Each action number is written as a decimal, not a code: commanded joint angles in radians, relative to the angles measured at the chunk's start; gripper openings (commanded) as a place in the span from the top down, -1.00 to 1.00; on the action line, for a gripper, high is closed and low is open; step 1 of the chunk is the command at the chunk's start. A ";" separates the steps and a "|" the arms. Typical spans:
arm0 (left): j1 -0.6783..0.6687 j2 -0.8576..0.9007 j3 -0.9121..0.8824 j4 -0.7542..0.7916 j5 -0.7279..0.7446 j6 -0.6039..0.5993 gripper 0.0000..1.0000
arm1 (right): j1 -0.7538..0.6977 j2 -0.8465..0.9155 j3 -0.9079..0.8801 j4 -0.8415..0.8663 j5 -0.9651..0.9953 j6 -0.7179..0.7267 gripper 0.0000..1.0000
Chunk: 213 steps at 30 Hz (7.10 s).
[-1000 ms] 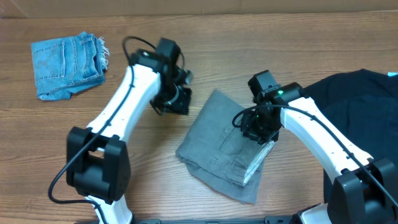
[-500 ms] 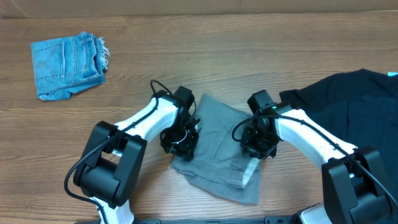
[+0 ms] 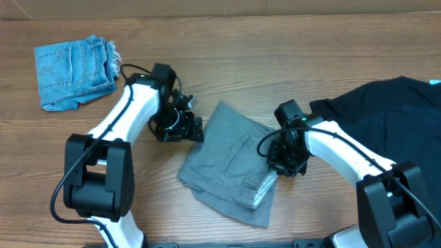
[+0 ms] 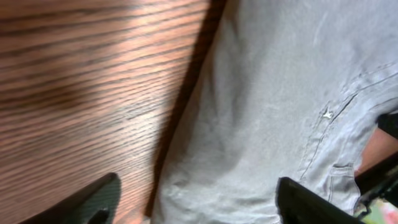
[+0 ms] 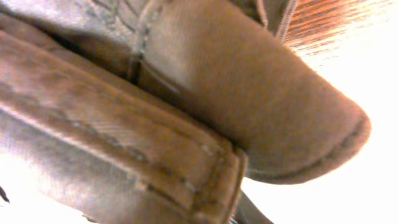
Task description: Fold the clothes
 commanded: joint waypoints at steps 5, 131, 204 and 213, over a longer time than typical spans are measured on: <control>0.017 -0.004 0.012 -0.083 0.286 0.171 0.91 | -0.016 0.006 0.037 0.028 -0.013 -0.102 0.54; 0.694 0.063 0.232 0.769 0.087 -0.436 0.64 | -0.055 -0.247 0.304 -0.086 -0.046 -0.089 0.69; -0.029 -0.726 0.460 -0.327 -0.412 0.002 -1.00 | -0.158 -1.010 0.346 0.013 -0.076 -1.192 -1.00; -0.029 -0.688 0.460 -0.328 -0.412 0.002 -1.00 | -0.233 -1.319 -0.141 0.179 -0.150 -1.115 -1.00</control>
